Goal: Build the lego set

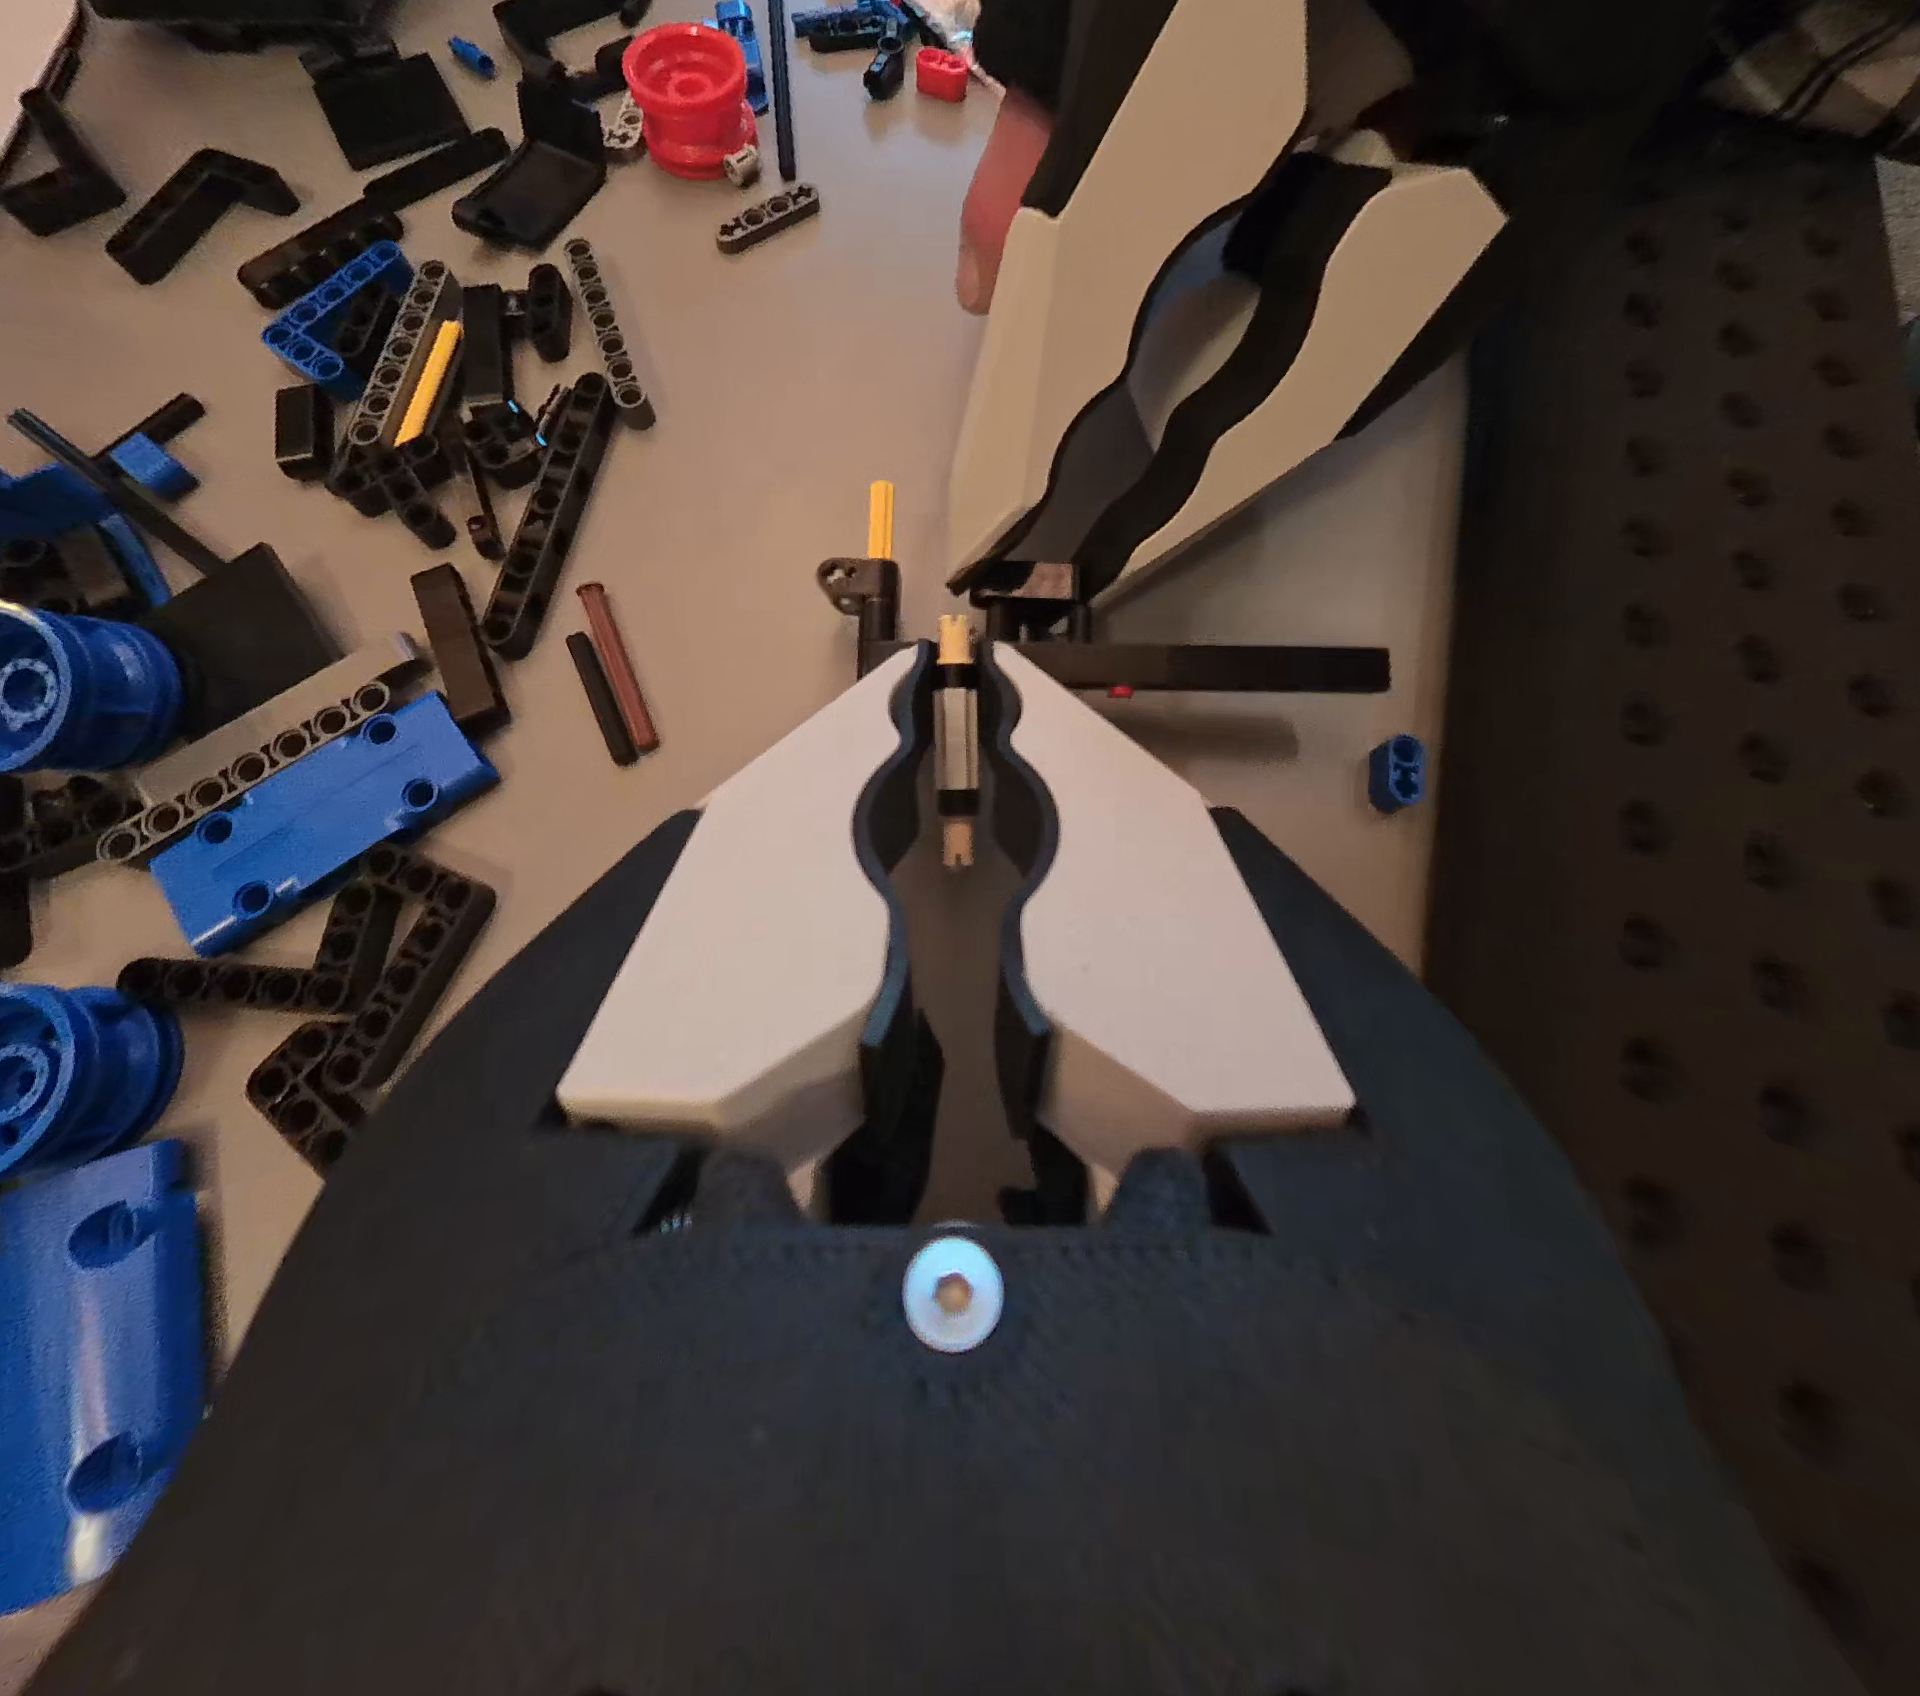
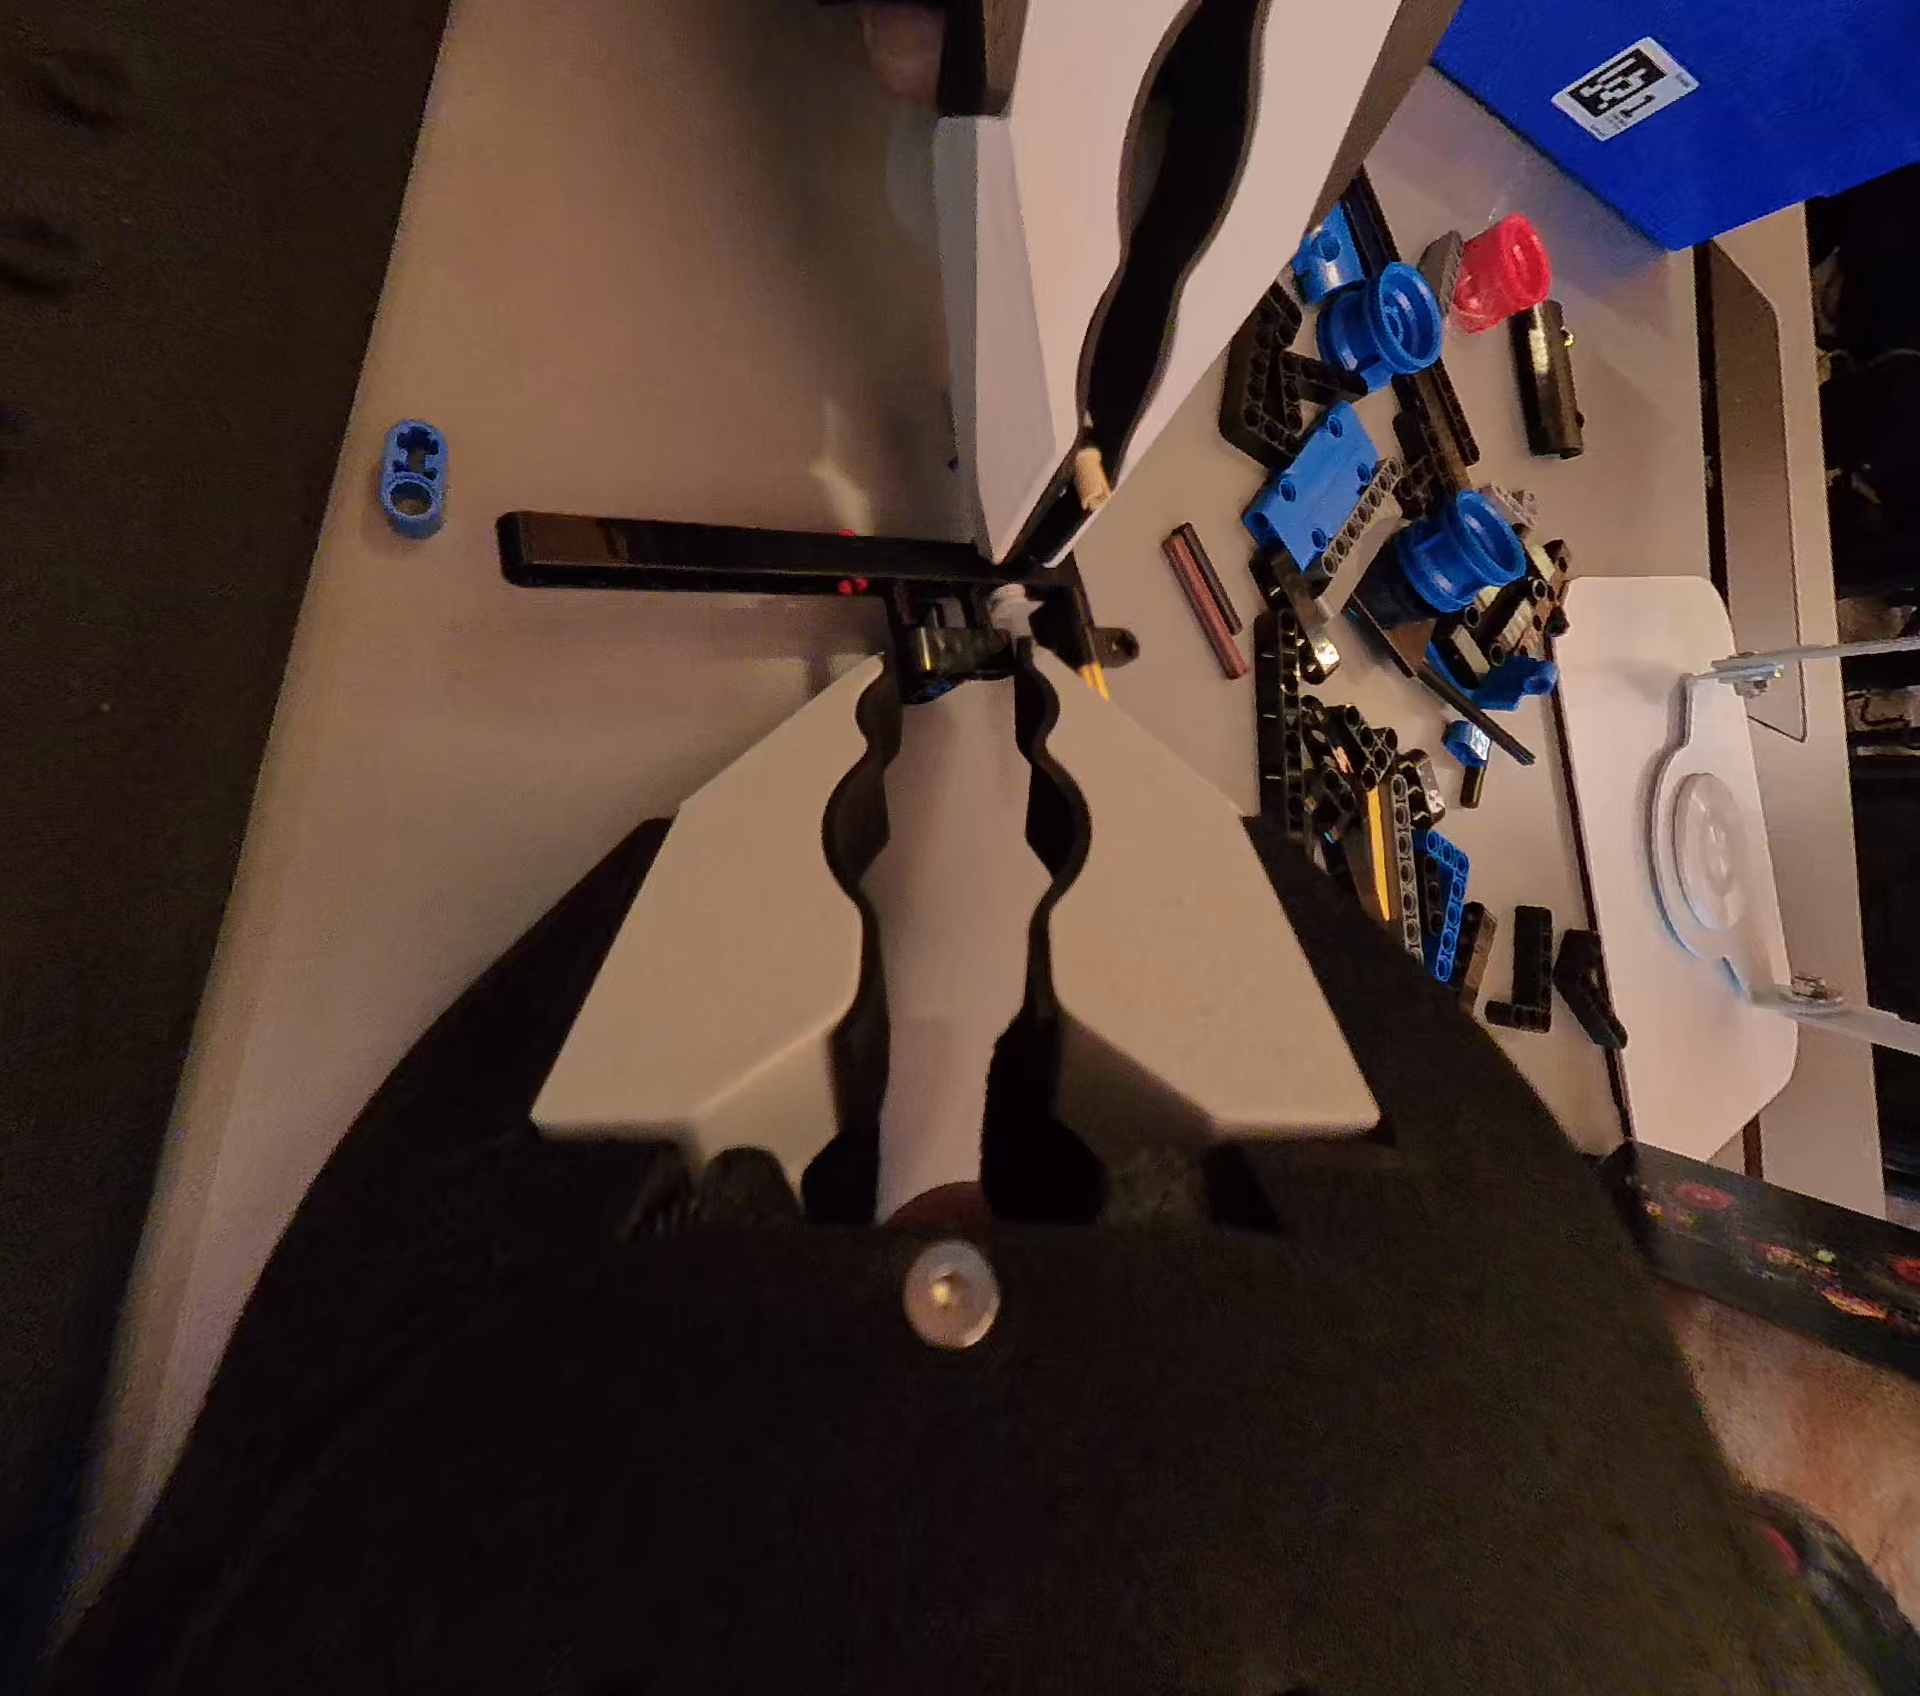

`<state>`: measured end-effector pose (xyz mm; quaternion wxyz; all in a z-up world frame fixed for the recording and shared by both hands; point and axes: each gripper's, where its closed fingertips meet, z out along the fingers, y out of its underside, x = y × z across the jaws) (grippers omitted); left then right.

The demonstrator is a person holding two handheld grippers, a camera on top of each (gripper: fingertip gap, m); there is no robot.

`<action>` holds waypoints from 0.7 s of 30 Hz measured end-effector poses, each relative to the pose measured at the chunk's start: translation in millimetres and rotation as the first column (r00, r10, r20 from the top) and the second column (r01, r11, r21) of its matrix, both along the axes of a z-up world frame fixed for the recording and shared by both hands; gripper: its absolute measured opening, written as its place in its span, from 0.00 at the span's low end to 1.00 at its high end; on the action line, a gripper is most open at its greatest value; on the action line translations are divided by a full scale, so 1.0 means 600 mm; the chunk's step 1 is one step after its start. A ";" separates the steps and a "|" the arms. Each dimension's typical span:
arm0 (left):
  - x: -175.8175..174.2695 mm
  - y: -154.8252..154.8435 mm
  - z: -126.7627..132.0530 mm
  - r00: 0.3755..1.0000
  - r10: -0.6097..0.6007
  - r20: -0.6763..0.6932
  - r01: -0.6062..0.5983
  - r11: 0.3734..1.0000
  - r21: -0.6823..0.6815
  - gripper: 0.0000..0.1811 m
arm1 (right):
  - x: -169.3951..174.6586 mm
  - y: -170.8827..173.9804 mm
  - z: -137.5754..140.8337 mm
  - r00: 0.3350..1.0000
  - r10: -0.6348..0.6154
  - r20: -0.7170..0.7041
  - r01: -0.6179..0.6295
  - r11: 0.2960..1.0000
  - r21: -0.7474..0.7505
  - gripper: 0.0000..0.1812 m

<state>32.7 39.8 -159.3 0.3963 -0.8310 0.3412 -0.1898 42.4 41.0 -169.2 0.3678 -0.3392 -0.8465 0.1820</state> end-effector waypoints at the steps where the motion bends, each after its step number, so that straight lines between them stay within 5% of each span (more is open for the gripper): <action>1: -0.001 0.002 -0.005 1.000 0.009 -0.016 -0.009 1.000 -0.003 0.03 | 0.000 0.000 0.000 1.000 -0.001 -0.001 0.001 1.000 -0.002 0.11; 17: 0.003 0.014 -0.001 0.998 0.056 -0.017 -0.055 0.997 0.053 0.03 | 0.000 0.005 0.000 0.999 -0.049 0.000 0.049 0.999 -0.022 0.11; 21: 0.009 0.008 -0.006 0.999 0.035 -0.013 -0.035 0.999 0.023 0.23 | -0.001 0.004 0.000 0.999 -0.048 -0.002 0.048 0.998 -0.029 0.11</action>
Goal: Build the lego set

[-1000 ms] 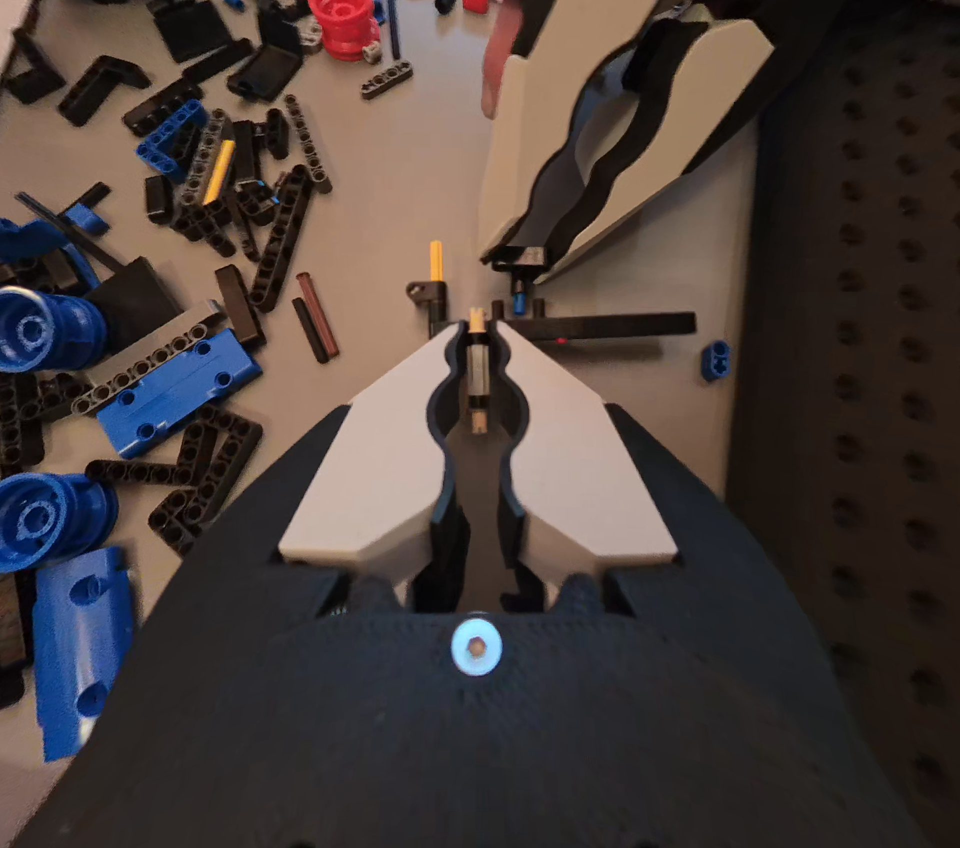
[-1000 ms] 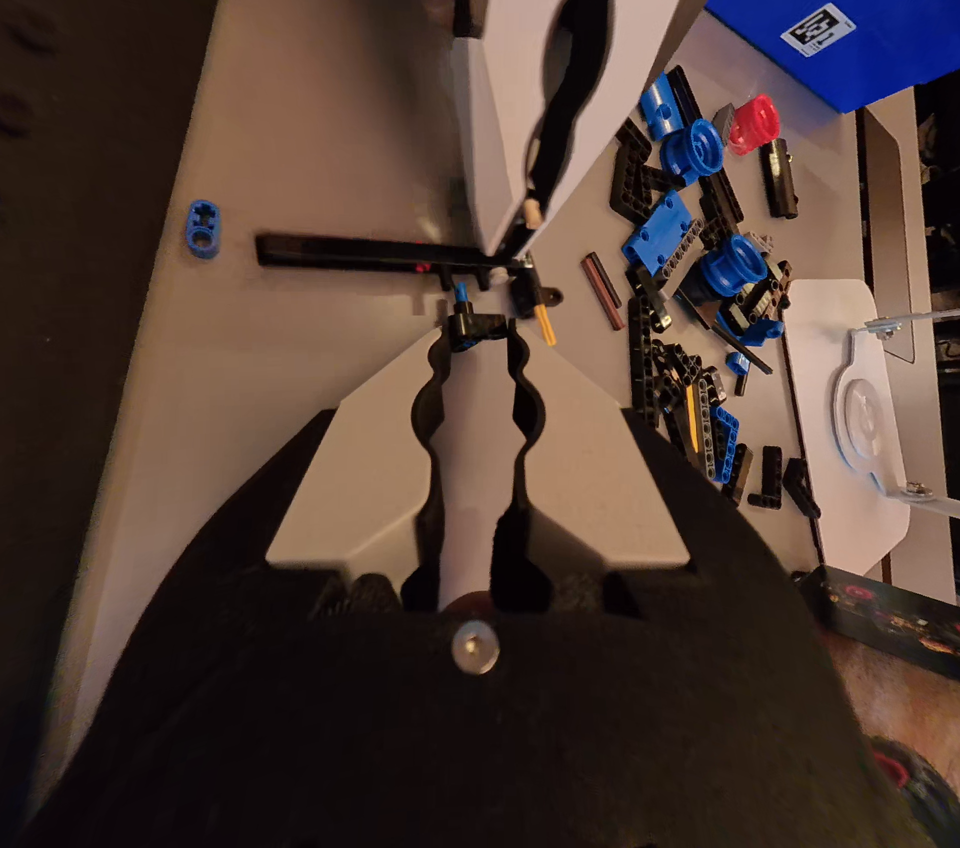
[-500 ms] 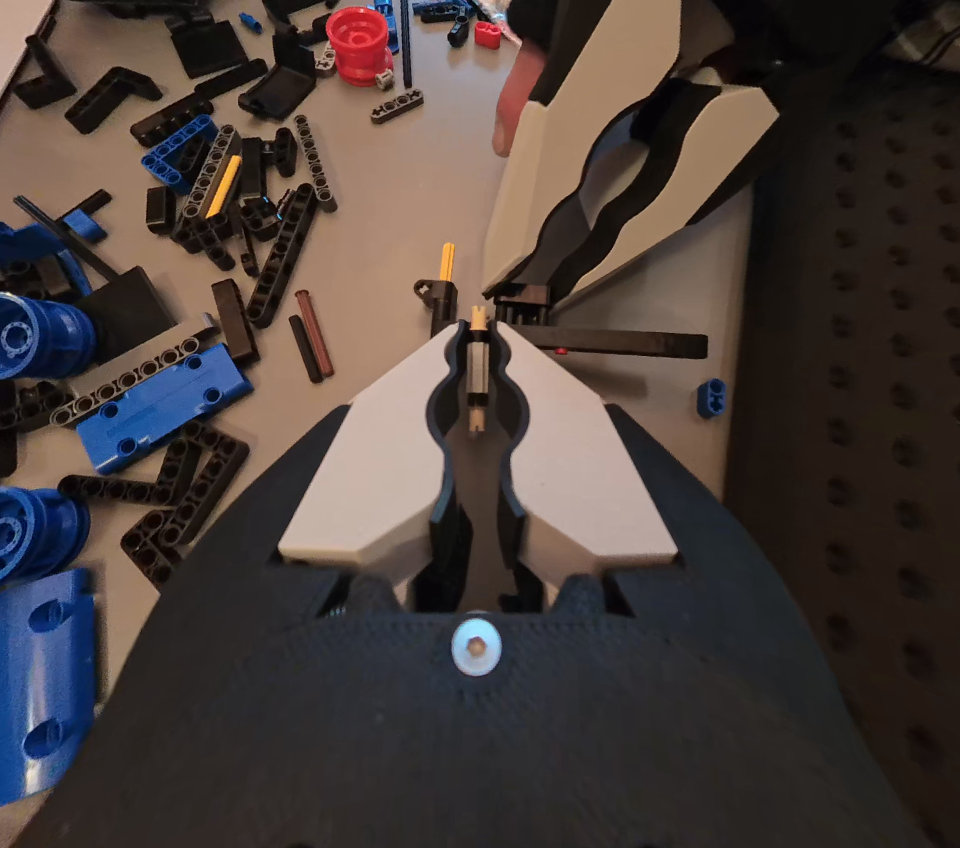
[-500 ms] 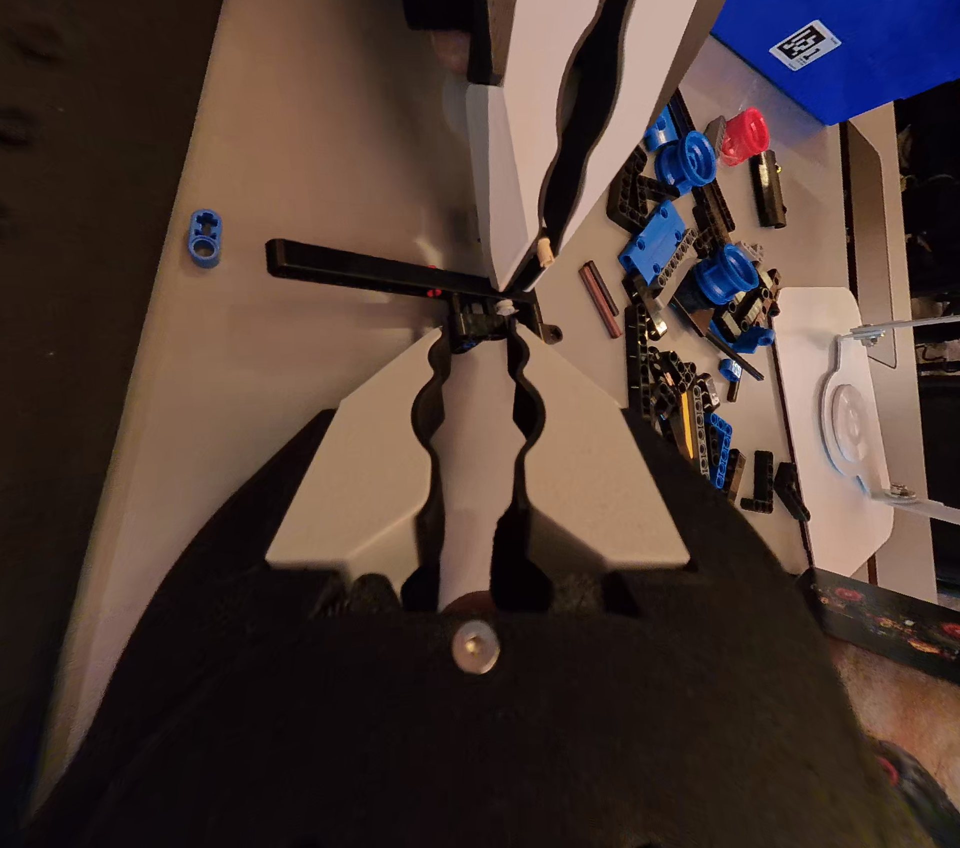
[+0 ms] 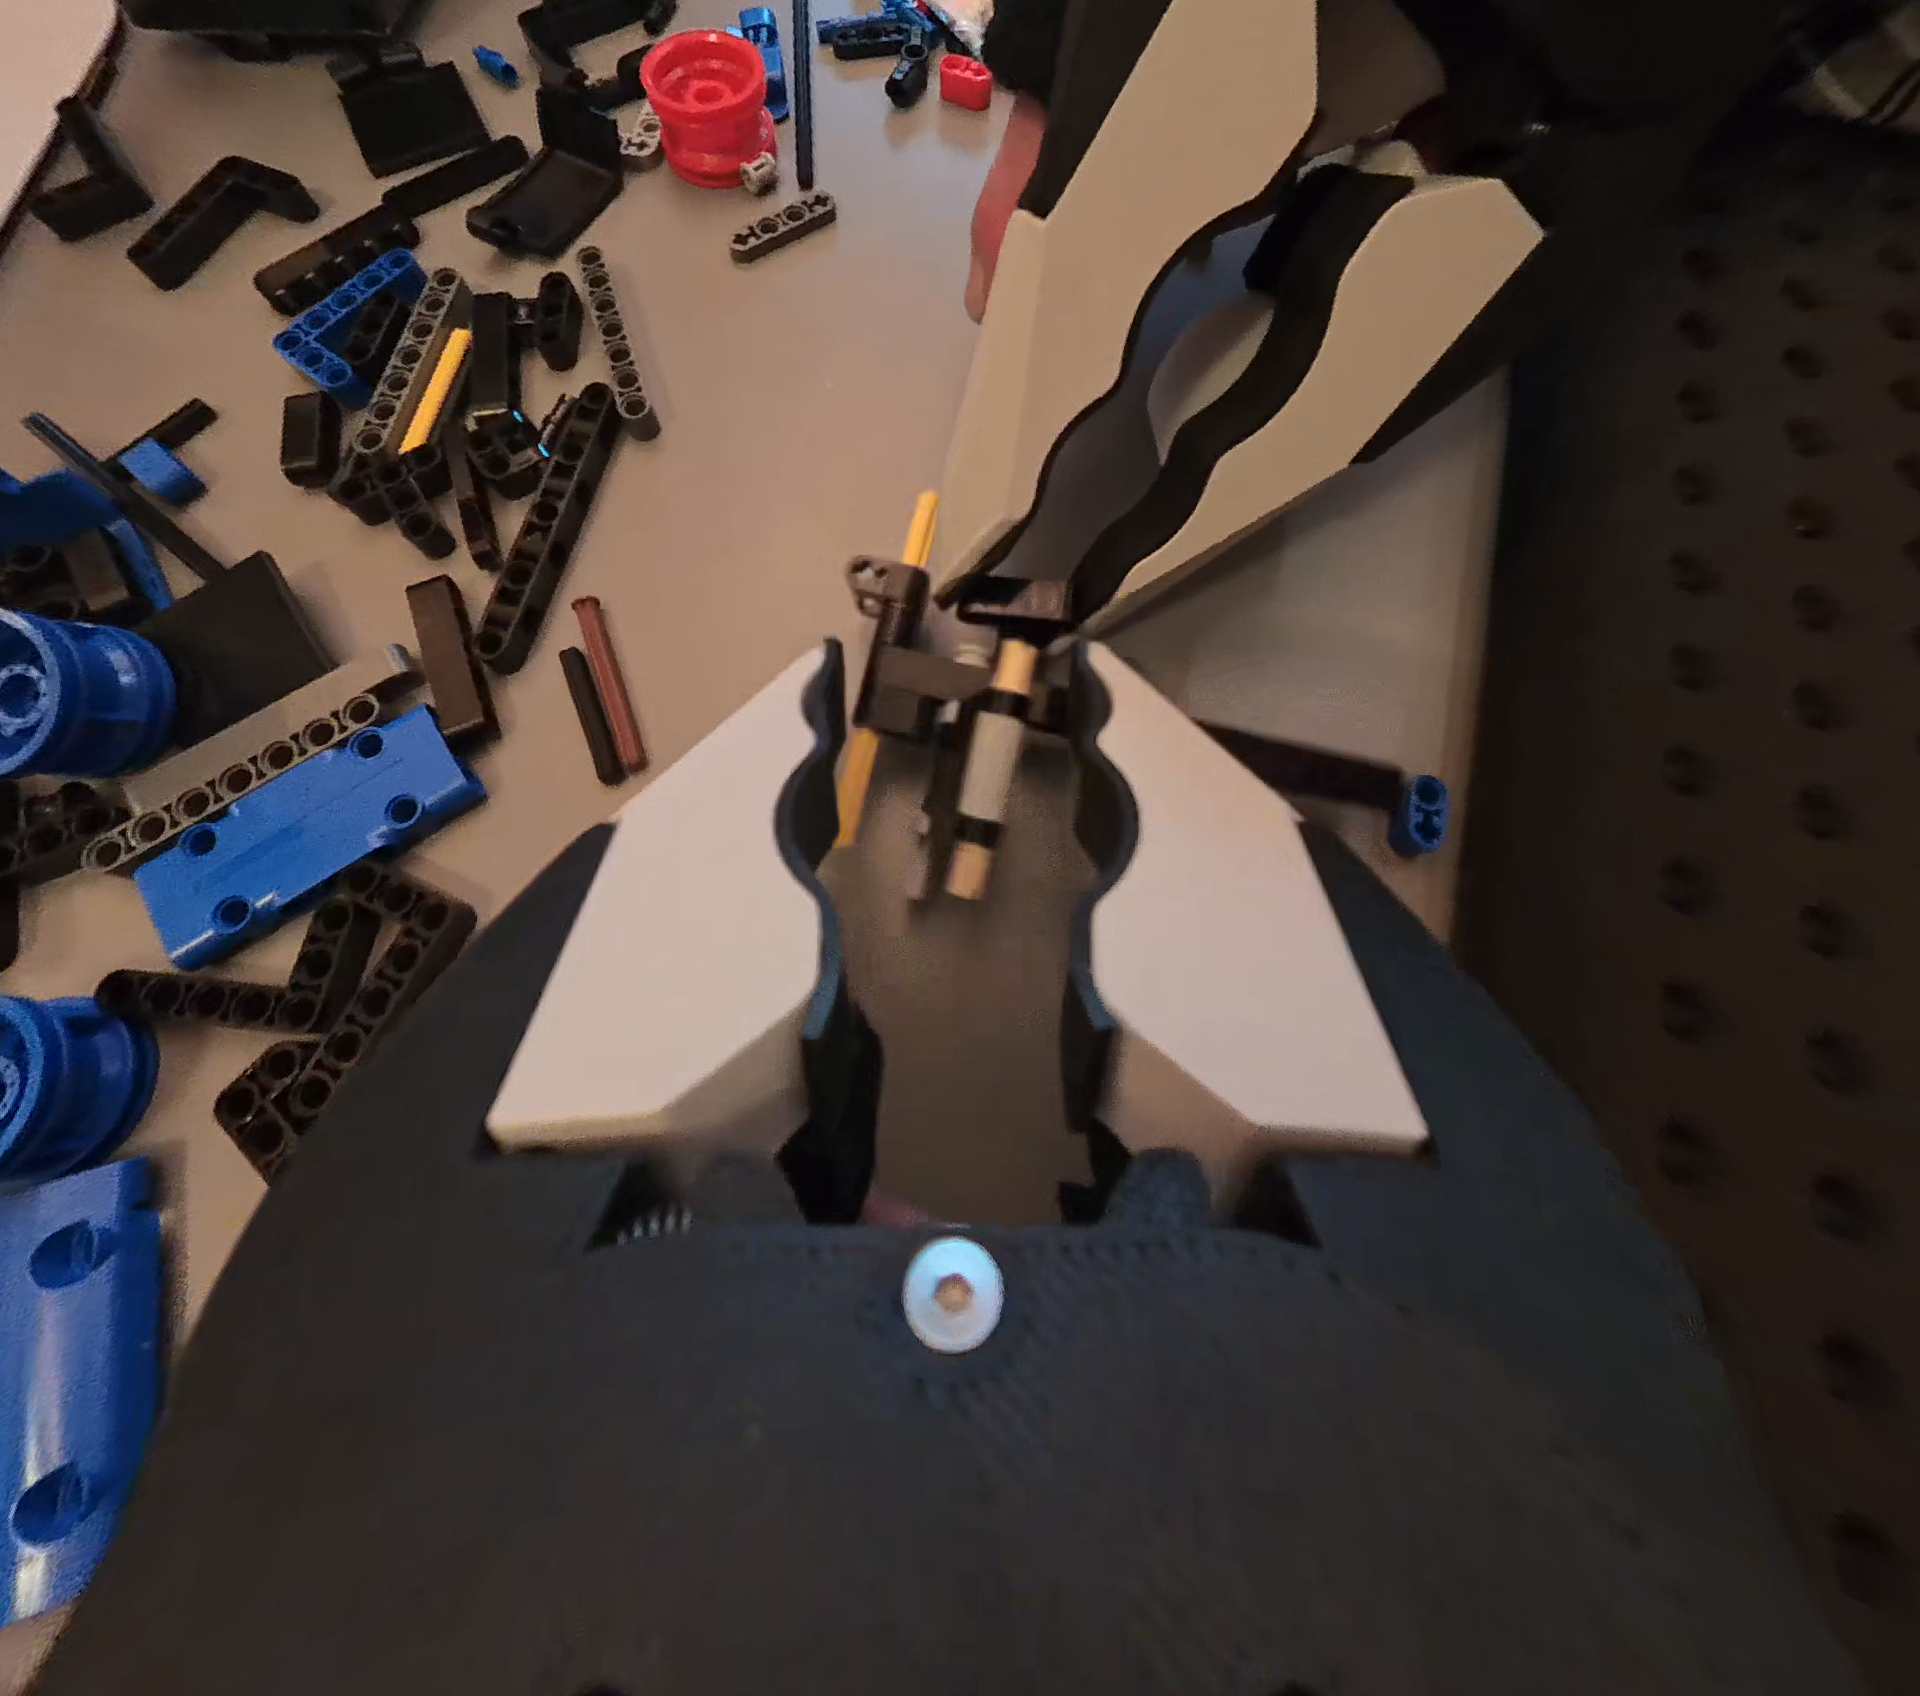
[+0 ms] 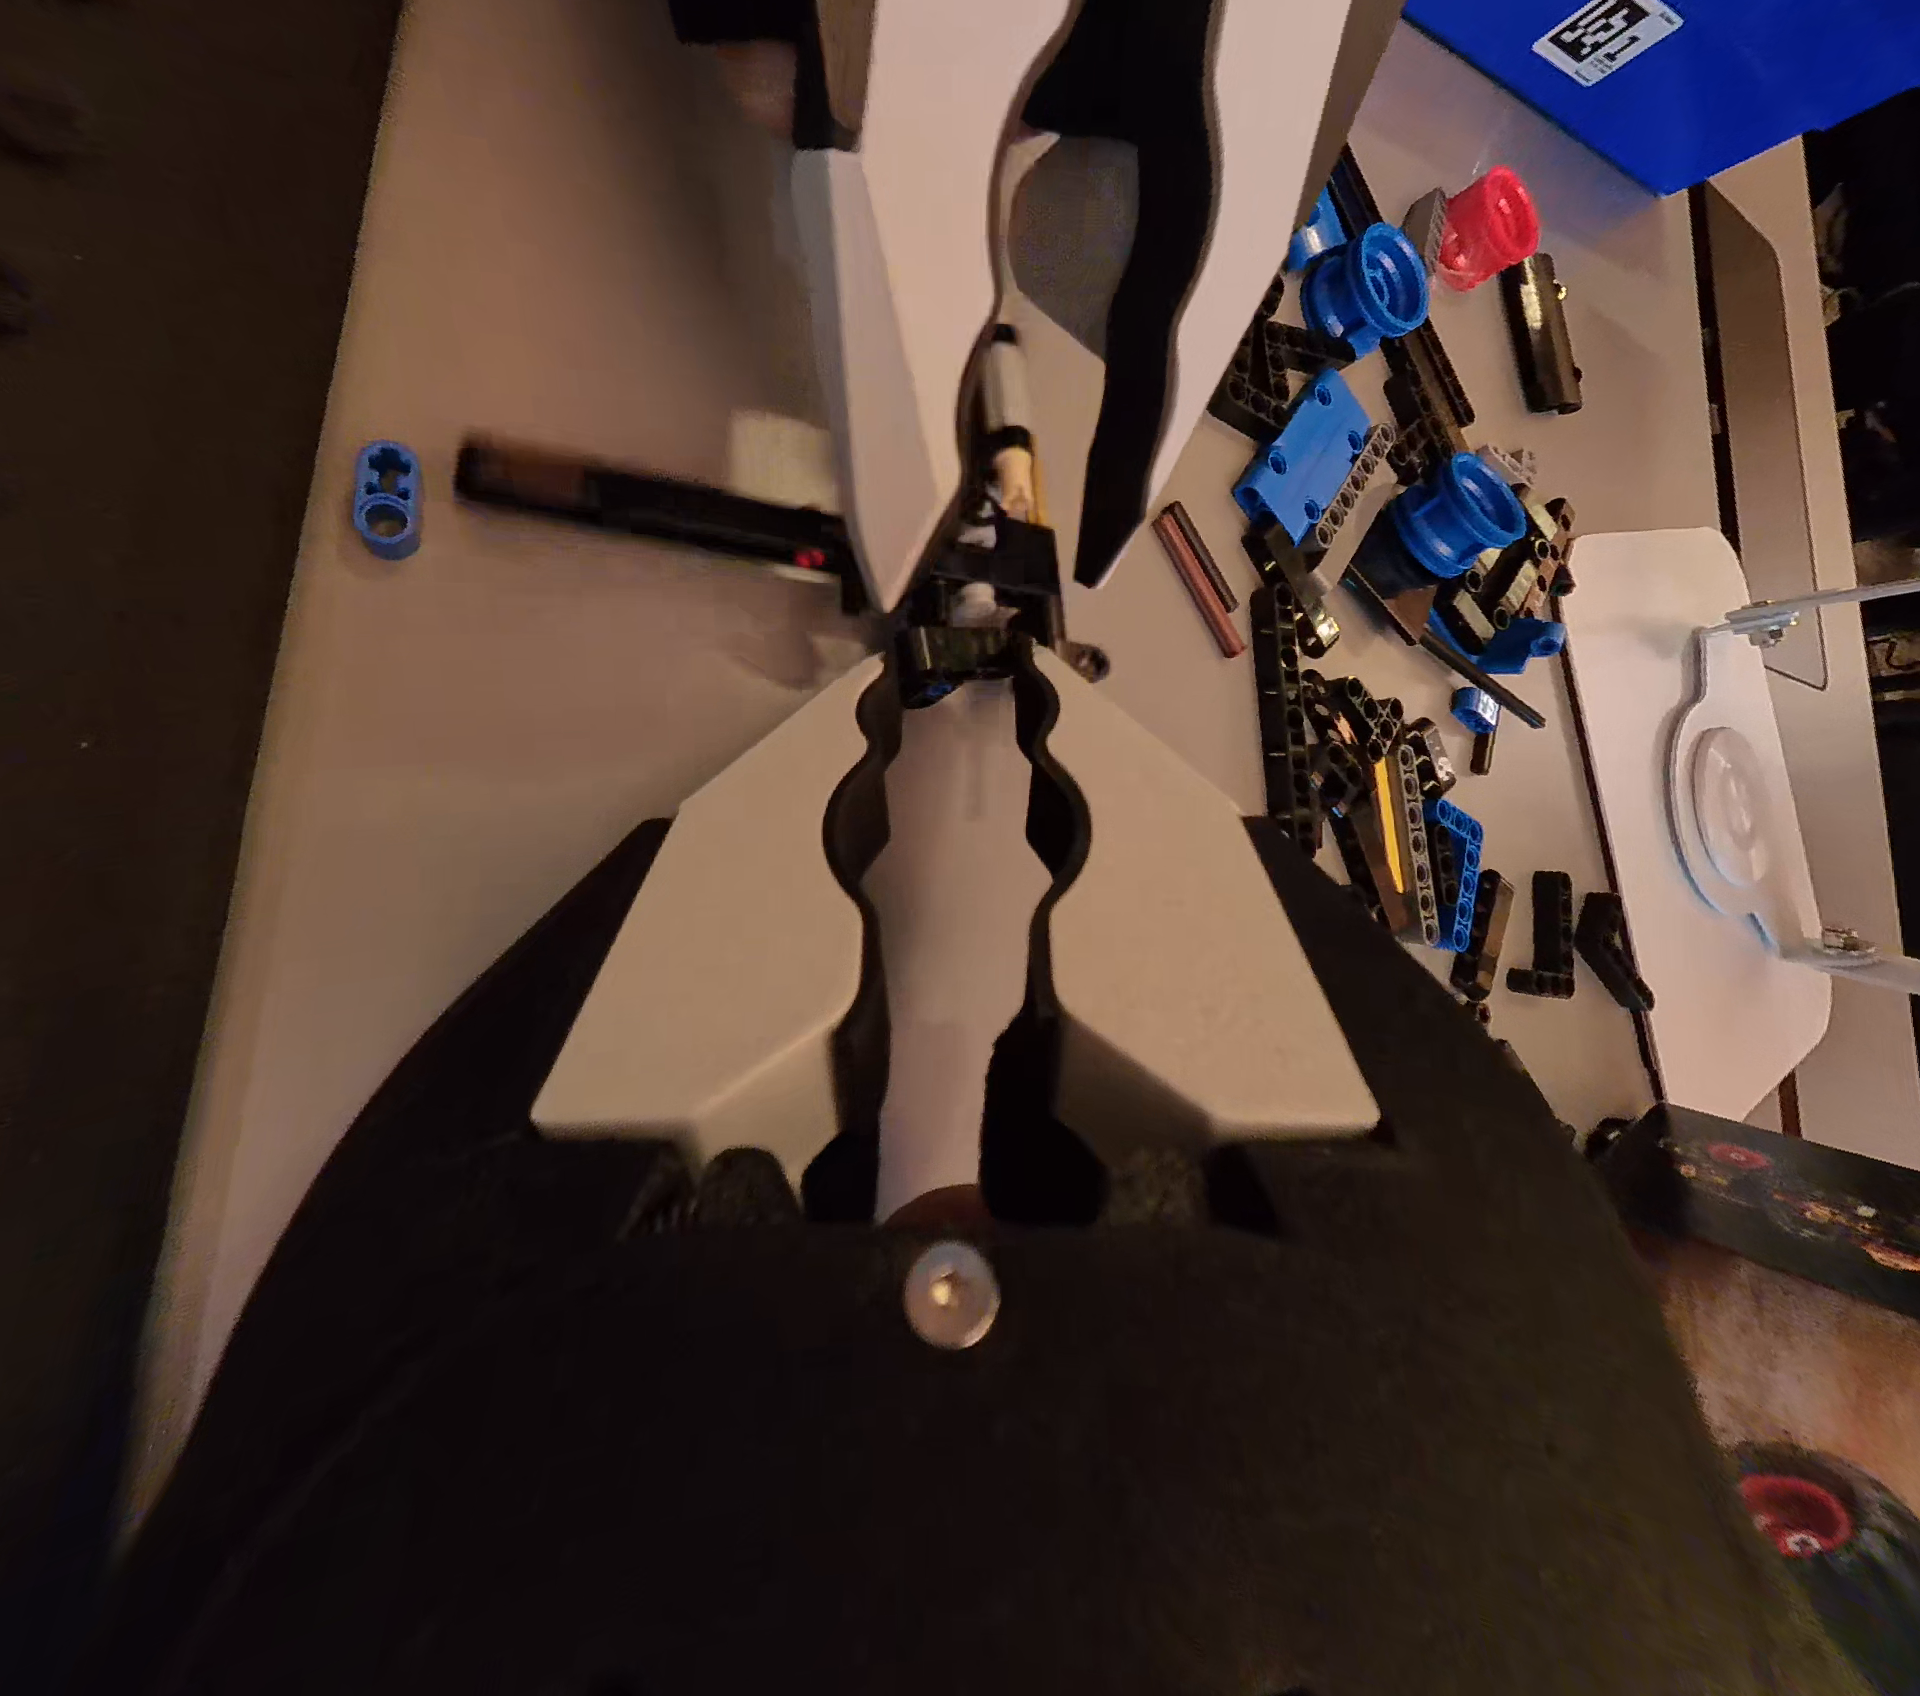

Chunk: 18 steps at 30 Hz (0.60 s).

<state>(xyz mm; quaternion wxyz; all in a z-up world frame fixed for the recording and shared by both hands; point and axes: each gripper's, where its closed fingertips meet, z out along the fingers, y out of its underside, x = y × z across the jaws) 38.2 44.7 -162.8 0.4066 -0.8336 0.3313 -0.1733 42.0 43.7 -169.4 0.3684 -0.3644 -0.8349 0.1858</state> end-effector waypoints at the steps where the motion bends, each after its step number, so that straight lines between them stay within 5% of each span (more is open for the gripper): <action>1: 0.001 -0.003 0.000 1.000 -0.012 -0.009 0.012 1.000 0.001 0.28 | 0.000 0.000 0.000 1.000 0.000 -0.001 0.000 1.000 0.001 0.11; 11: -0.015 -0.032 0.002 0.998 -0.064 -0.016 0.063 0.996 -0.059 0.35 | 0.000 -0.005 0.000 1.000 0.016 -0.007 -0.016 1.000 0.009 0.11; 18: -0.011 -0.061 -0.032 0.981 -0.133 -0.140 0.119 0.987 -0.105 0.44 | 0.002 -0.011 0.000 0.999 0.035 -0.008 -0.035 0.999 0.010 0.11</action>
